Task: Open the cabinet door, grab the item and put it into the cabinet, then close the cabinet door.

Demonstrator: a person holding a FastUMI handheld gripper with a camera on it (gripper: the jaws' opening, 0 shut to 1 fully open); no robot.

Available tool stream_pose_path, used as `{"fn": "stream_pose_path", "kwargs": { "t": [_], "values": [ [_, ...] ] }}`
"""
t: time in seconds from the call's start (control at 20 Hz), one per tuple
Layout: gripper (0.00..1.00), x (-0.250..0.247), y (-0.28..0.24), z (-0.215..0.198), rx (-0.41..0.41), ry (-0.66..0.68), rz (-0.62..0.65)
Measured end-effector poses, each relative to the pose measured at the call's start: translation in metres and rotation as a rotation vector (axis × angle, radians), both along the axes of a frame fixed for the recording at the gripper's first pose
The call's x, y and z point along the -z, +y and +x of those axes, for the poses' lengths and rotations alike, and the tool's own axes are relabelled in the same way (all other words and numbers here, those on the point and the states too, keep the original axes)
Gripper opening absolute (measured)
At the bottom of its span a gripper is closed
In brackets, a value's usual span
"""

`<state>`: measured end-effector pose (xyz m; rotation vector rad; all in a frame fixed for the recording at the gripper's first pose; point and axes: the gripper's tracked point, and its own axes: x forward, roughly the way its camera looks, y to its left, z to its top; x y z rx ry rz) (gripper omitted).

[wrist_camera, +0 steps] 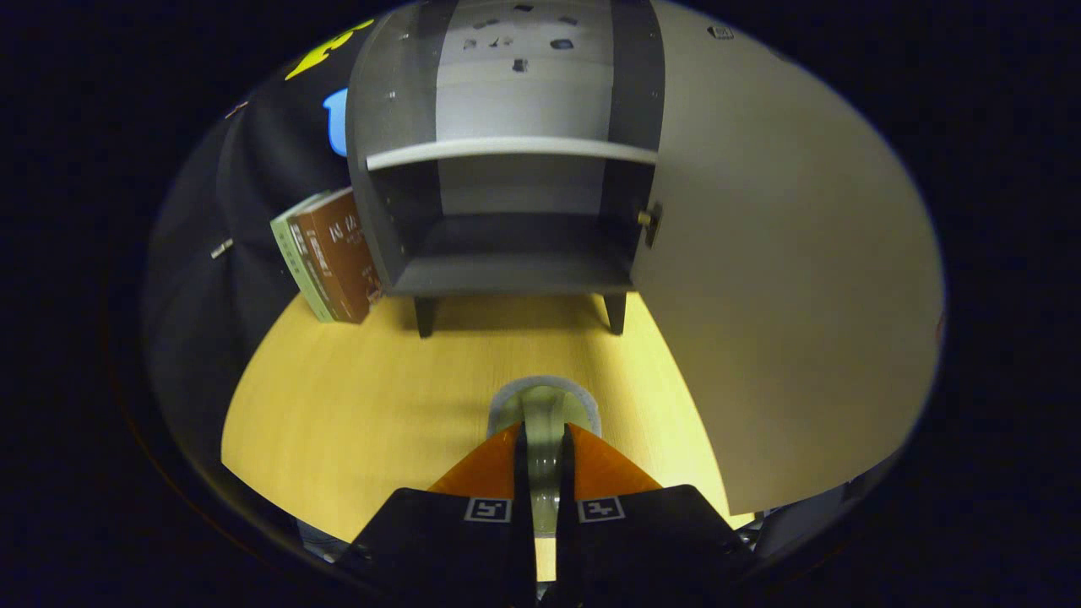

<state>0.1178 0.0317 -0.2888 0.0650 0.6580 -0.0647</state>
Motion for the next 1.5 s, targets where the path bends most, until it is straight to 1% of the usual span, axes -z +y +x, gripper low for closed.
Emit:
{"fn": "stream_pose_path", "kwargs": {
  "t": [0.2,0.3,0.45,0.6,0.7,0.8,0.9,1.15,1.35,1.5],
  "values": [
    [0.14,-0.087,-0.003,0.04,-0.003,-0.073,0.021],
    [0.14,-0.125,0.002,0.07,-0.022,-0.118,0.033],
    [0.14,-0.172,0.011,0.119,-0.052,-0.197,0.016],
    [0.13,-0.204,0.019,0.168,-0.066,-0.249,0.019],
    [0.14,-0.212,0.022,0.198,-0.064,-0.261,0.031],
    [0.13,-0.216,0.023,0.228,-0.046,-0.279,0.053],
    [0.13,-0.21,0.03,0.249,-0.04,-0.273,0.073],
    [0.15,-0.192,0.04,0.285,-0.037,-0.258,0.111],
    [0.15,-0.175,0.035,0.315,-0.029,-0.259,0.086],
    [0.18,-0.178,0.032,0.331,-0.014,-0.29,0.073]
  ]
}}
